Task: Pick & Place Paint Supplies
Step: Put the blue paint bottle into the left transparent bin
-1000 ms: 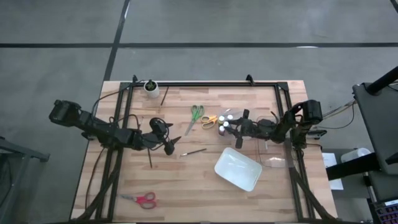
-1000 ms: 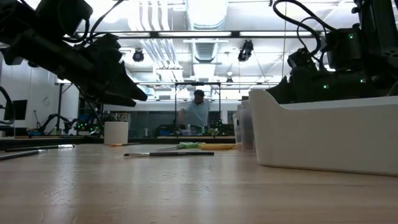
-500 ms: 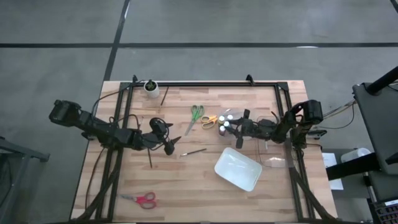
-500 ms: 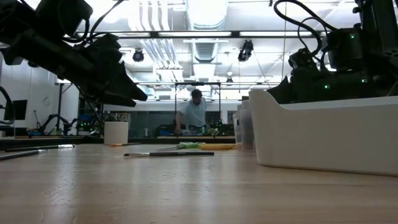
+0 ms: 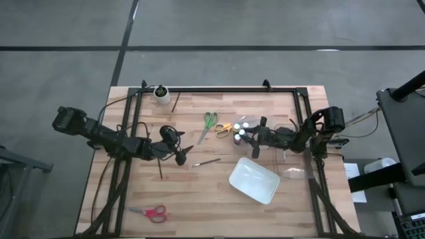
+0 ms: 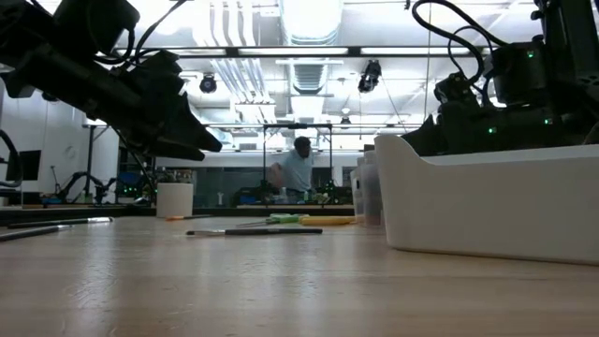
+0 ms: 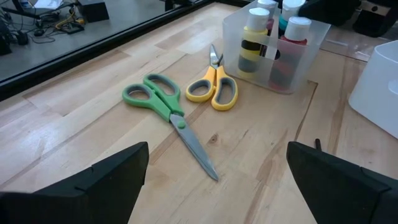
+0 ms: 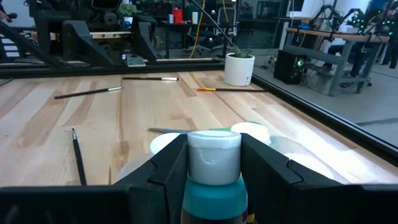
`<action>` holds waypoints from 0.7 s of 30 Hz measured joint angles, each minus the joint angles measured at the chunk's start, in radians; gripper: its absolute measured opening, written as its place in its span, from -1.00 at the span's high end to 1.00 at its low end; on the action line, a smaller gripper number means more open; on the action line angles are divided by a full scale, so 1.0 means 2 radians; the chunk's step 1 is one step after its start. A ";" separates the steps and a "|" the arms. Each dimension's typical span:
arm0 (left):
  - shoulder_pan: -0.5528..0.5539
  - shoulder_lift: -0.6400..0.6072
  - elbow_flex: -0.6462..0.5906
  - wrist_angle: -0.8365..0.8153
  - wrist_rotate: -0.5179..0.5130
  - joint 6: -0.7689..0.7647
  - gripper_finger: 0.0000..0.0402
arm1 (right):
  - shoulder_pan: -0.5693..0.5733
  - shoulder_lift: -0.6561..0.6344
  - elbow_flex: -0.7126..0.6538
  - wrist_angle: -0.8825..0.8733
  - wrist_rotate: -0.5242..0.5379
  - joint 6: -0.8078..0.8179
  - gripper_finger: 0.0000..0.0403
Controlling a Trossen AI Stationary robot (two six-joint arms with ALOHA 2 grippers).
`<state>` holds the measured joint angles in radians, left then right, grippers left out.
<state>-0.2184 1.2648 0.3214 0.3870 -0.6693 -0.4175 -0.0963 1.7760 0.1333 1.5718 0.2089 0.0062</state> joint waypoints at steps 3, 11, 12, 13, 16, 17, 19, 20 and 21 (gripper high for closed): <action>0.000 0.000 0.000 0.000 0.000 0.000 -0.93 | 0.000 0.000 0.000 -0.001 0.001 0.020 0.34; 0.000 0.000 0.000 0.000 0.000 0.000 -0.93 | 0.000 0.000 -0.001 -0.001 0.004 0.019 0.34; 0.000 0.000 0.000 0.000 0.000 0.000 -0.93 | 0.000 0.000 -0.001 -0.001 0.005 0.020 0.34; 0.000 0.000 0.000 0.000 0.000 0.000 -0.93 | 0.000 0.000 -0.002 0.000 0.005 0.020 0.34; 0.000 0.000 0.000 0.000 0.000 0.000 -0.93 | 0.000 0.000 -0.002 0.000 0.006 0.020 0.34; 0.000 0.000 0.000 0.000 0.000 0.000 -0.93 | 0.000 0.000 -0.002 0.000 0.006 0.020 0.34; 0.000 0.000 0.000 0.000 0.000 0.000 -0.93 | 0.000 0.000 -0.003 -0.004 0.011 0.023 0.34; 0.000 0.000 0.000 0.000 0.000 0.000 -0.93 | 0.000 0.001 -0.003 -0.006 0.014 0.025 0.34; 0.000 0.000 0.000 0.000 0.000 0.000 -0.93 | 0.000 0.001 -0.003 -0.005 0.015 0.026 0.34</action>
<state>-0.2187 1.2651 0.3214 0.3870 -0.6693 -0.4175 -0.0967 1.7775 0.1268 1.5620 0.2398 0.0574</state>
